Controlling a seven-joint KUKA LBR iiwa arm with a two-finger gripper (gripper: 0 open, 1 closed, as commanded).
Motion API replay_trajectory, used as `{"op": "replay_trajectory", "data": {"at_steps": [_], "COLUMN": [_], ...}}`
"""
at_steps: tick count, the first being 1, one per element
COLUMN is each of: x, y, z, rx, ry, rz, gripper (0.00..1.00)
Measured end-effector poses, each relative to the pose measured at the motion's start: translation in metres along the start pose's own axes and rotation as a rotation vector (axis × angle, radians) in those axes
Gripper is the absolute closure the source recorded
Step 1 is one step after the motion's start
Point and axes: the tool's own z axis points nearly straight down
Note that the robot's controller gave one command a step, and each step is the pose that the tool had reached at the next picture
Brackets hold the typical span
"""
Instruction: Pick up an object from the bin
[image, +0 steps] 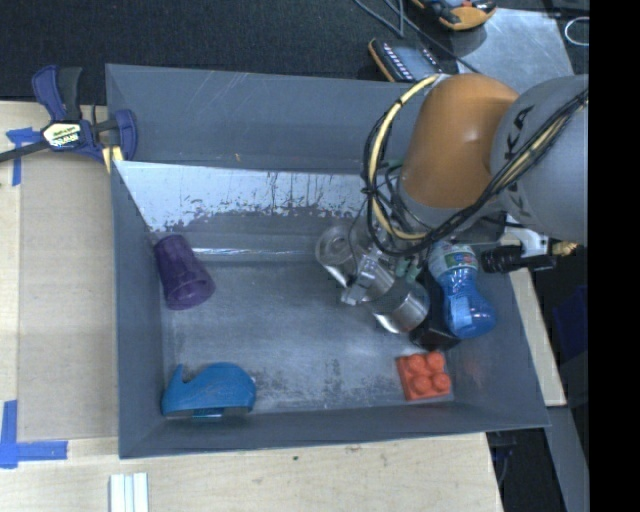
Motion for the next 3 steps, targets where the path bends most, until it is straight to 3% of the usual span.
{"op": "replay_trajectory", "data": {"at_steps": [1,2,3], "x": [-0.002,0.009,0.027], "y": [-0.006,-0.014,-0.025], "z": [0.023,0.039,-0.021], "rx": [-0.005,-0.006,-0.006], "ry": [-0.007,-0.002,-0.01], "rz": [0.011,0.056,0.061], "gripper": [1.0,1.0,1.0]}}
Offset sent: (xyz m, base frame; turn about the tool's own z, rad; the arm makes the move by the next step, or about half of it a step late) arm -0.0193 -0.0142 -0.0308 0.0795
